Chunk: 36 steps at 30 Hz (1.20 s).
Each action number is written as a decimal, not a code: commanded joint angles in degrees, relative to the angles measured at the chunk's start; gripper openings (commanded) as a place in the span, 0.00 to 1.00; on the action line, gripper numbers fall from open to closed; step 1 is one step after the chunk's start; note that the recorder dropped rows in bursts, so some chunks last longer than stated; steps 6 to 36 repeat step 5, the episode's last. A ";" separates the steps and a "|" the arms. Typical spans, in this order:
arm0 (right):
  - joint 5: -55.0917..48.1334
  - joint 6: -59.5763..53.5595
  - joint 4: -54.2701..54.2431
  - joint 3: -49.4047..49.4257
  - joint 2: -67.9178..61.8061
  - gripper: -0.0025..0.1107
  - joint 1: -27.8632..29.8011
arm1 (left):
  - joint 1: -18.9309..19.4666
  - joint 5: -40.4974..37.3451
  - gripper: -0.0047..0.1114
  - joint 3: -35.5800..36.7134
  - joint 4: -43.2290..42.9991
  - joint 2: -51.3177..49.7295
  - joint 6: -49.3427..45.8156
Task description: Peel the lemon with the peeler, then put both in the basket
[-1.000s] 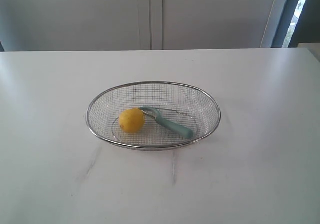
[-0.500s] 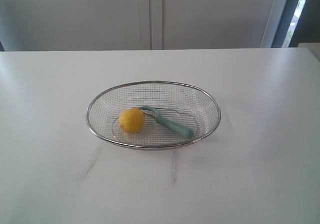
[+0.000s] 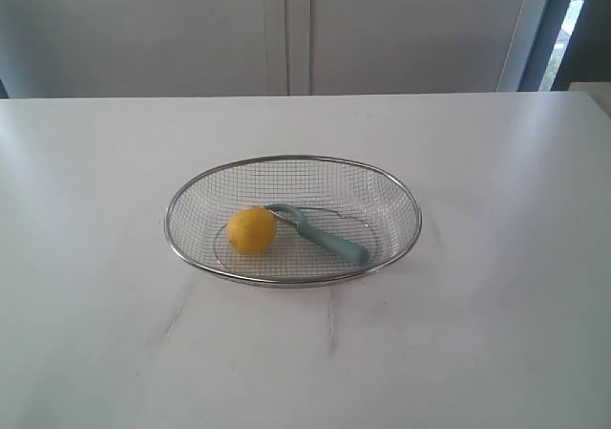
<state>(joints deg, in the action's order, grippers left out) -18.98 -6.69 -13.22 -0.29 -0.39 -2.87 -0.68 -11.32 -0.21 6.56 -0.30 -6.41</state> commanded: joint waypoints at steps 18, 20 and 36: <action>0.60 0.04 -0.07 0.29 0.39 0.02 -0.21 | -0.02 0.19 0.04 0.21 0.34 0.30 0.16; 0.60 0.04 -0.07 0.29 0.39 0.02 -0.21 | -0.02 0.19 0.04 0.21 0.34 0.30 0.16; 0.60 0.04 -0.07 0.29 0.39 0.02 -0.21 | -0.02 0.19 0.04 0.21 0.34 0.30 0.16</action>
